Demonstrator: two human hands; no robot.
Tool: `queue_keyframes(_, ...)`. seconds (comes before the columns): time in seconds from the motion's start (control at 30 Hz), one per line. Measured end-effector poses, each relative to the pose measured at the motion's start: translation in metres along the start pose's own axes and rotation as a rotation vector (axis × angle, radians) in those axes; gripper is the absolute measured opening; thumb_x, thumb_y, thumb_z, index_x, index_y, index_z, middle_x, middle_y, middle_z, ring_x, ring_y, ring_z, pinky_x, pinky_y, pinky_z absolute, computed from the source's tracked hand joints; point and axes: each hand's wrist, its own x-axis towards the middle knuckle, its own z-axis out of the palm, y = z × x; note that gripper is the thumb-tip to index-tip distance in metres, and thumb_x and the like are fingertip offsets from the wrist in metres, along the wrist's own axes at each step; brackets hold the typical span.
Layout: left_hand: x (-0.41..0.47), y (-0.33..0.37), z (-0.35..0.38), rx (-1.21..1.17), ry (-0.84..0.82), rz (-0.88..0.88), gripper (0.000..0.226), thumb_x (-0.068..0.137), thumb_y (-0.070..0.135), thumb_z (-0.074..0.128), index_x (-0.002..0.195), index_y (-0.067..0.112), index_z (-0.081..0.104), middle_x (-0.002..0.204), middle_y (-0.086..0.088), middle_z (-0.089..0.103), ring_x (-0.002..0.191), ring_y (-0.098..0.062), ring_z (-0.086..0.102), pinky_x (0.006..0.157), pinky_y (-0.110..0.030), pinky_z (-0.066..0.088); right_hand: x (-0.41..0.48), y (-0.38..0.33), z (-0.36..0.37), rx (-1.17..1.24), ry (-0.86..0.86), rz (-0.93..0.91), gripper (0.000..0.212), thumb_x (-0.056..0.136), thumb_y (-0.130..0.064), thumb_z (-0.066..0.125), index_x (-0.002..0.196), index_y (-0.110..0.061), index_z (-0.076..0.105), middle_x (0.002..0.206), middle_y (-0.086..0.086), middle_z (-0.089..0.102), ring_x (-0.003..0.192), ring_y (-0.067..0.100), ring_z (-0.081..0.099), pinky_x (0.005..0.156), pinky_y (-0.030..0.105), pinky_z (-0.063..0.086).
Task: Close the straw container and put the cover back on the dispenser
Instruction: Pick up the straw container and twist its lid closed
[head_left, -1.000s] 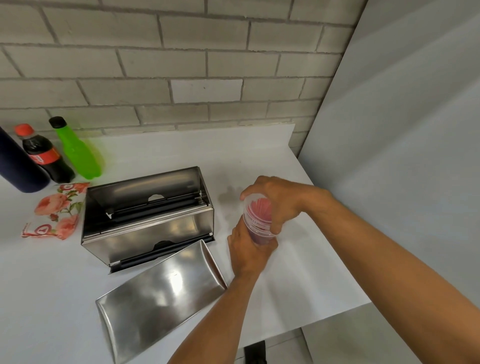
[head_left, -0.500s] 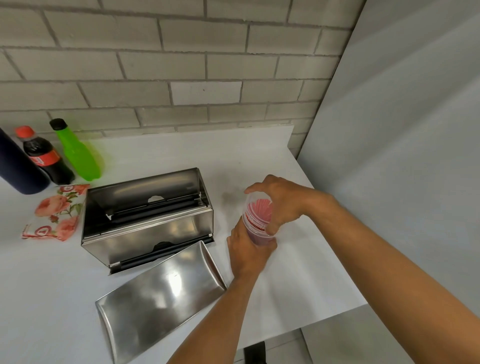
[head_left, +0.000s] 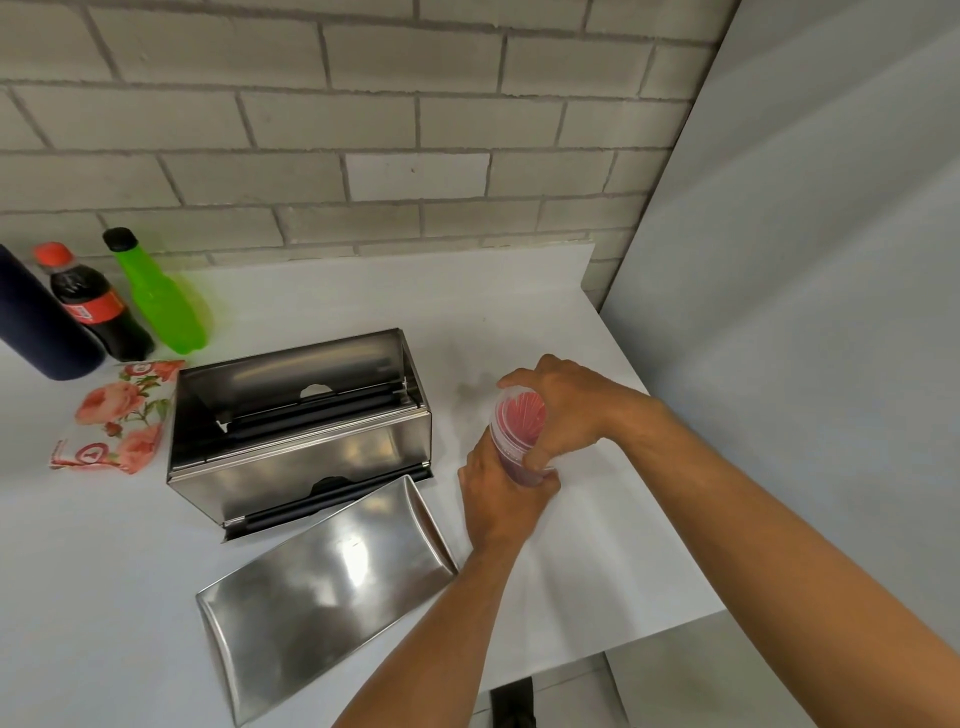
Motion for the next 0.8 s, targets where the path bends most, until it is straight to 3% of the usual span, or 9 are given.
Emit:
queue_keyframes(0.23,-0.001,0.0,-0.001,-0.017,0.0,0.015,0.093,0.05,0.059,0.086,0.136,0.043,0.052,0.111,0.026,0.056,0.103,0.001,0.046,0.094,-0.033,0.056,-0.004,0.0,0.005,-0.006,0.051,0.038,0.115,0.052,-0.06,0.088,0.153,-0.045,0.033,0.131,-0.005,0.045,0.124,0.026,0.054,0.082,0.032,0.055)
queue_keyframes(0.37,-0.002,0.002,-0.002,-0.017,0.017,0.053,0.09,0.053,0.056,0.086,0.135,0.043,0.052,0.104,0.038,0.049,0.1,0.006,0.043,0.096,-0.035,0.056,-0.008,-0.001,0.008,0.008,0.09,0.066,0.121,0.05,-0.077,0.083,0.154,-0.042,0.033,0.138,-0.004,0.048,0.126,0.026,0.056,0.092,0.038,0.056)
queue_keyframes(0.43,-0.002,0.003,-0.003,-0.022,0.006,0.06,0.089,0.054,0.056,0.087,0.135,0.041,0.053,0.107,0.035,0.053,0.102,0.002,0.047,0.096,-0.037,0.057,-0.011,0.0,0.006,0.006,0.06,0.063,0.129,0.046,-0.078,0.086,0.156,-0.042,0.029,0.145,-0.003,0.047,0.132,0.026,0.052,0.098,0.038,0.054)
queue_keyframes(0.53,-0.002,0.005,-0.006,-0.03,-0.017,0.027,0.101,0.05,0.062,0.086,0.141,0.037,0.051,0.123,0.017,0.063,0.113,-0.01,0.054,0.096,-0.033,0.052,-0.014,0.003,-0.004,0.003,-0.046,0.009,0.142,0.042,-0.06,0.099,0.16,-0.045,0.022,0.155,-0.001,0.039,0.143,0.025,0.039,0.11,0.042,0.047)
queue_keyframes(0.67,-0.004,0.01,-0.008,-0.055,-0.007,-0.004,0.112,0.045,0.068,0.086,0.146,0.037,0.048,0.127,0.014,0.06,0.116,-0.013,0.051,0.091,-0.027,0.044,-0.014,0.004,-0.014,-0.005,-0.082,-0.077,0.132,0.053,-0.029,0.103,0.16,-0.045,0.027,0.157,-0.003,0.037,0.145,0.023,0.037,0.111,0.042,0.047)
queue_keyframes(0.8,-0.004,0.01,-0.008,-0.044,0.006,-0.006,0.107,0.048,0.067,0.086,0.144,0.036,0.05,0.125,0.013,0.062,0.118,-0.016,0.055,0.09,-0.028,0.049,-0.011,0.004,-0.018,-0.031,-0.084,-0.084,0.12,0.056,-0.03,0.101,0.156,-0.044,0.037,0.149,-0.002,0.043,0.139,0.025,0.043,0.107,0.042,0.05)
